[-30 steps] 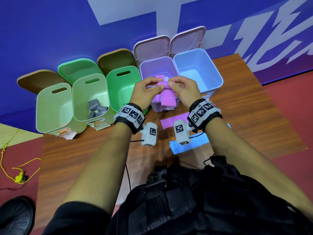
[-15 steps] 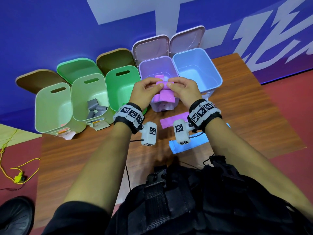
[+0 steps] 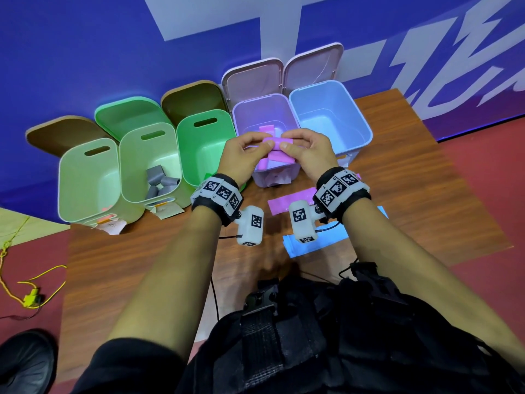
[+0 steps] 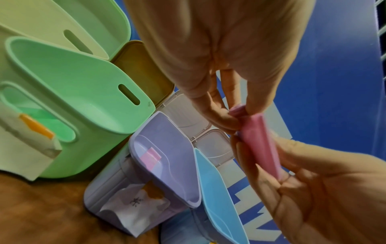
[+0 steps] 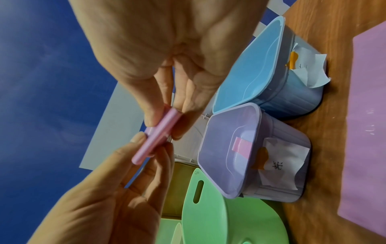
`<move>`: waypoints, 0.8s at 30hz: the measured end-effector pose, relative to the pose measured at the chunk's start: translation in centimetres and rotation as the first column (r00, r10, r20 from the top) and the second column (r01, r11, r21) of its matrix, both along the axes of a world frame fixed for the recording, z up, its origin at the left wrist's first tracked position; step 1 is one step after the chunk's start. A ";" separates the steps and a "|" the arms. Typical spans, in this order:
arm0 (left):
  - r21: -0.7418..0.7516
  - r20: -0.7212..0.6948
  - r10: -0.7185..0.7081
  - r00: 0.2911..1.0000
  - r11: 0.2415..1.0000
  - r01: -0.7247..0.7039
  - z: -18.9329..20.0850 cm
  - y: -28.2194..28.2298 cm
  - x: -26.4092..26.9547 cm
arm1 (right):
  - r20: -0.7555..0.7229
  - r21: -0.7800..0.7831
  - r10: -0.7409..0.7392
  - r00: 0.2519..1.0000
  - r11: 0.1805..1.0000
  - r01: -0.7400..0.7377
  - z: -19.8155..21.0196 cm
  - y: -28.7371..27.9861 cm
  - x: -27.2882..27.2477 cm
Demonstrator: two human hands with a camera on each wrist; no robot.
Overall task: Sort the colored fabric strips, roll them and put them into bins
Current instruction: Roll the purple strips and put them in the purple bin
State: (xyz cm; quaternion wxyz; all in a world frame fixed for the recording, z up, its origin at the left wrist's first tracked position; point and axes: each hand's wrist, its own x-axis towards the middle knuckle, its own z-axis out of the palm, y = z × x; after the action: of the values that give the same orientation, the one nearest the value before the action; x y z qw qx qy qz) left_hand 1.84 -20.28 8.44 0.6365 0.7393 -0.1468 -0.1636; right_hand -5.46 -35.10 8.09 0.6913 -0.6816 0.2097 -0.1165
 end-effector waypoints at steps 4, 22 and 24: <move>0.012 0.033 -0.024 0.999 1.000 0.024 0.4 -0.1 -0.2 | 0.000 0.080 -0.034 0.999 0.996 0.034 -0.2 0.1 0.4; 0.039 0.029 -0.031 0.999 0.999 0.030 0.6 -0.3 -0.2 | 0.009 0.143 -0.015 1.000 0.990 0.014 0.0 0.6 -0.2; 0.043 0.021 -0.035 0.999 0.998 0.035 0.6 -0.3 -0.3 | 0.035 0.122 -0.015 0.999 0.992 0.011 0.0 0.5 -0.2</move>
State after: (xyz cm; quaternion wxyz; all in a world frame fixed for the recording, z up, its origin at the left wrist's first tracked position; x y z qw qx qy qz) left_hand 1.58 -20.62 9.00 0.6161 0.7517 -0.1631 -0.1697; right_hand -5.70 -34.55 8.13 0.7344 -0.6347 0.2084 -0.1199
